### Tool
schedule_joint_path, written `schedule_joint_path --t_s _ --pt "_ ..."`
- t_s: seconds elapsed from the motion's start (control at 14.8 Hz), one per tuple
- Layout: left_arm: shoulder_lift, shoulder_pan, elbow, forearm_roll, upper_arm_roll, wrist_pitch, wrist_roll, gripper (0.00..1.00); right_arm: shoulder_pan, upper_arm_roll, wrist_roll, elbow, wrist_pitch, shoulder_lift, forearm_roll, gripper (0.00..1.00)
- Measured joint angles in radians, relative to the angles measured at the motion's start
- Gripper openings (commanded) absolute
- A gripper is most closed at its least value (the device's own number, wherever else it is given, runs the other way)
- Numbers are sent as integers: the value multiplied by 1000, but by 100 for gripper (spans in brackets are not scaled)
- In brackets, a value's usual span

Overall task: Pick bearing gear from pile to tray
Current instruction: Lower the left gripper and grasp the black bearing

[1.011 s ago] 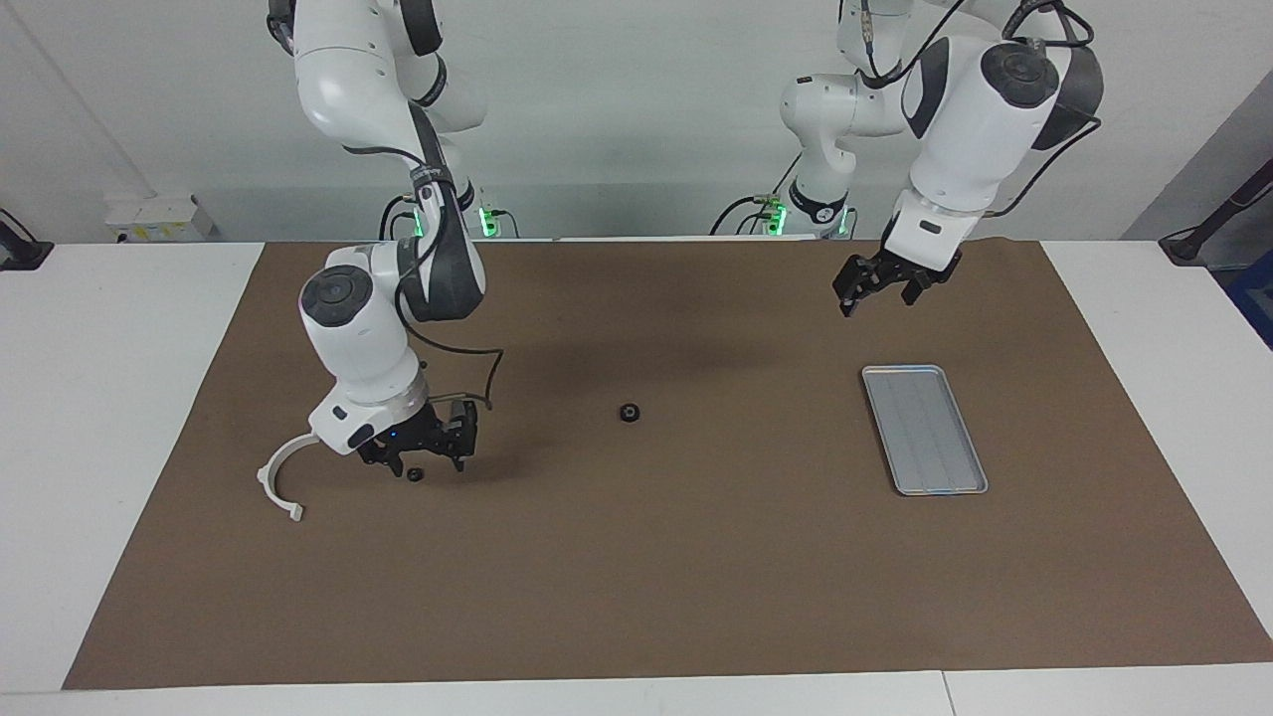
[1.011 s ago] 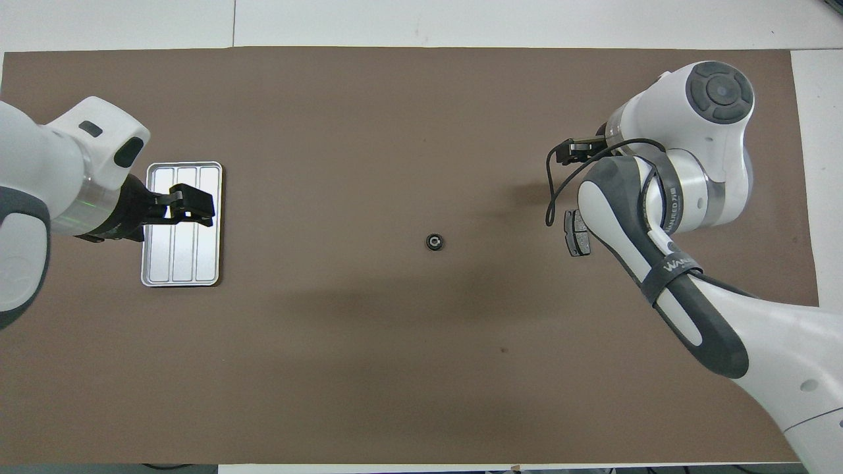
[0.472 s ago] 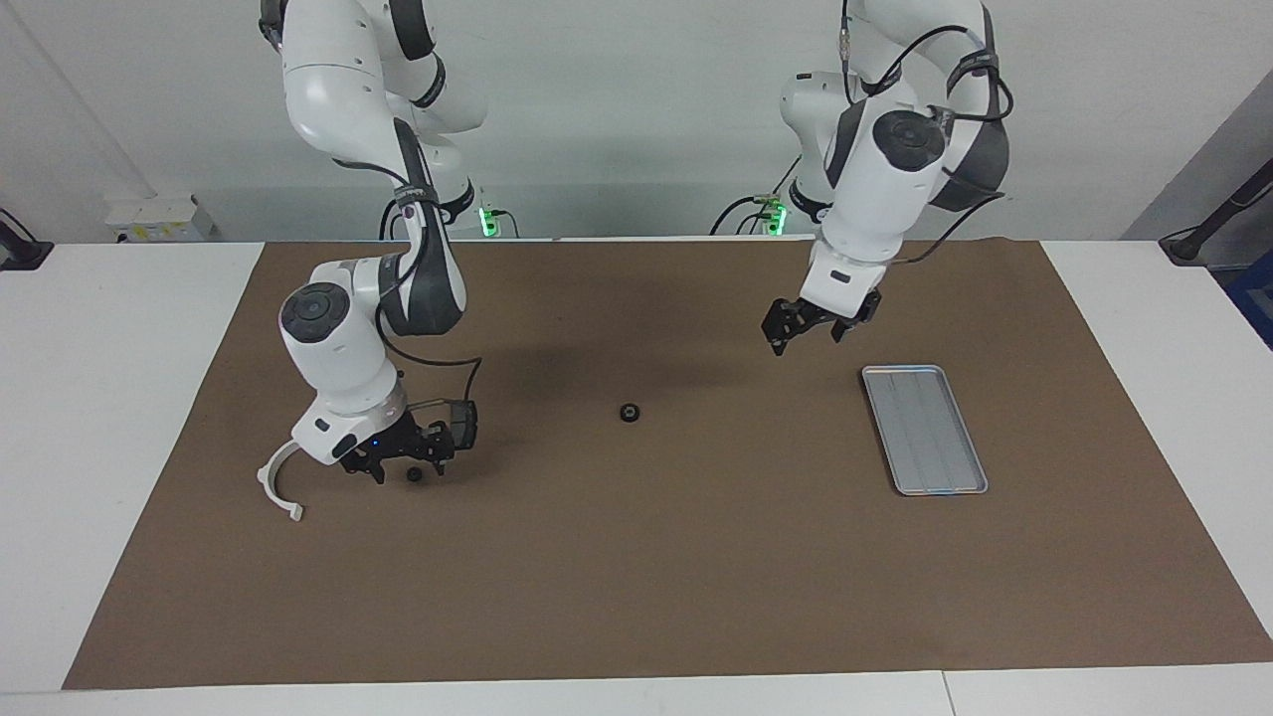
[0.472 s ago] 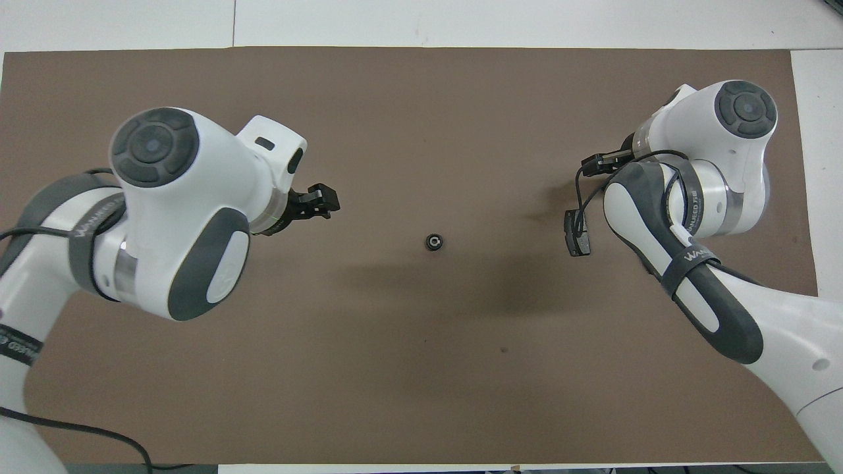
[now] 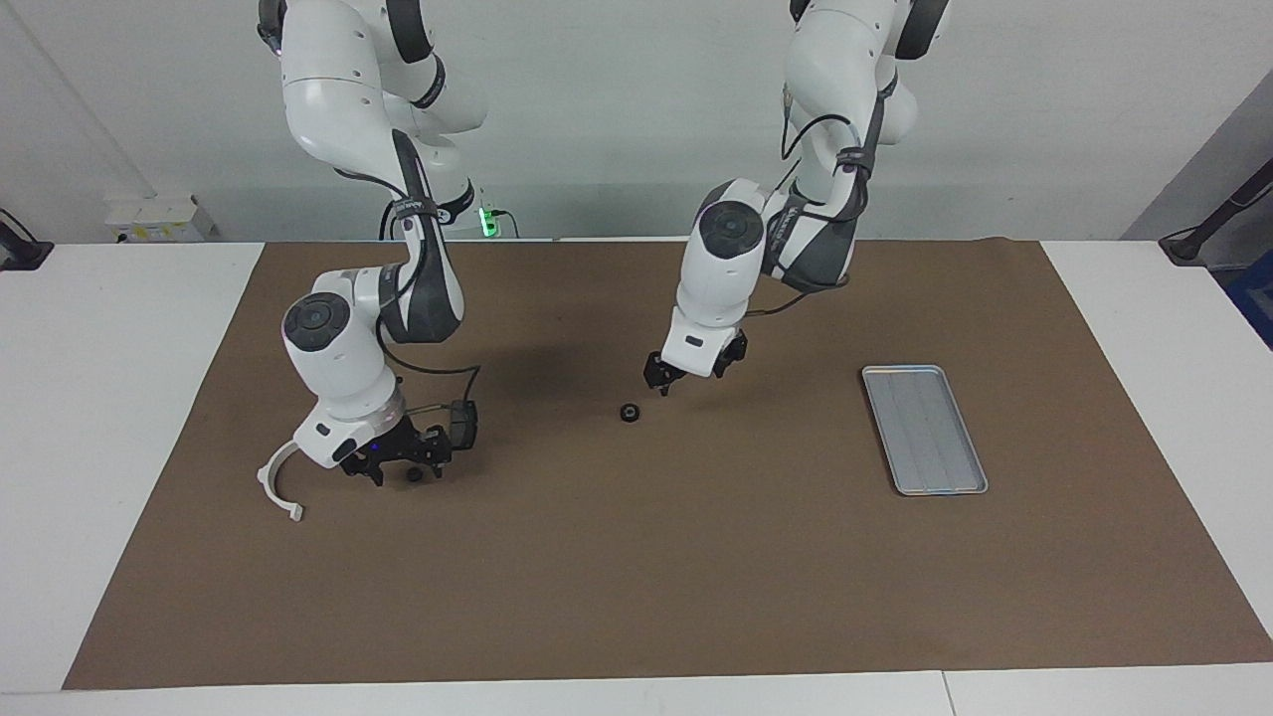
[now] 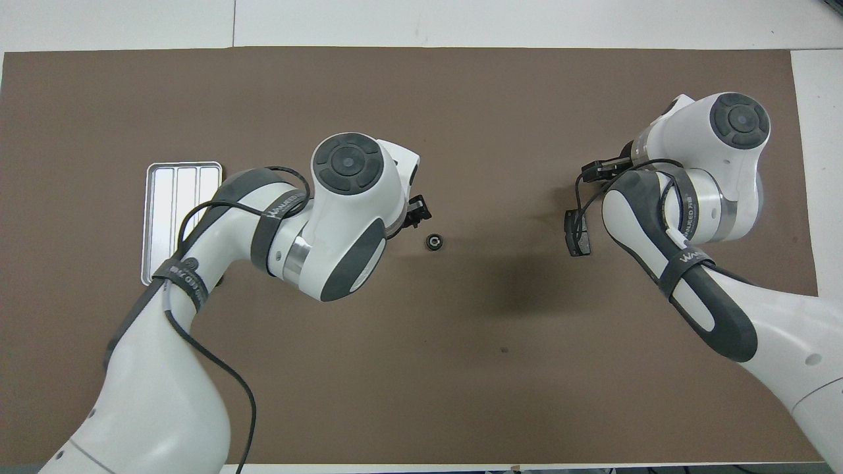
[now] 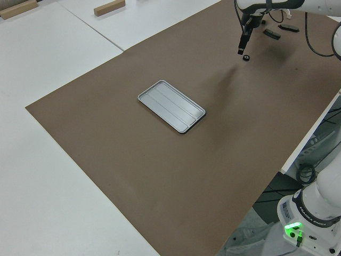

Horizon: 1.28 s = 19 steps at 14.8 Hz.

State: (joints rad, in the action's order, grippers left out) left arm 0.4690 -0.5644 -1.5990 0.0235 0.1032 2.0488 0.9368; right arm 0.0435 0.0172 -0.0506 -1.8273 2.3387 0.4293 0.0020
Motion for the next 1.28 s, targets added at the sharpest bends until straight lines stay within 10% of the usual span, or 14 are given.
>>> schedule_joint_path --t_s 0.94,1.28 --pt "125 -87 37 -12 -18 114 198 100 0 0 0 -18 0 14 0 83" --pt "125 -88 21 -24 -18 116 199 81 0 0 0 -30 0 15 0 33"
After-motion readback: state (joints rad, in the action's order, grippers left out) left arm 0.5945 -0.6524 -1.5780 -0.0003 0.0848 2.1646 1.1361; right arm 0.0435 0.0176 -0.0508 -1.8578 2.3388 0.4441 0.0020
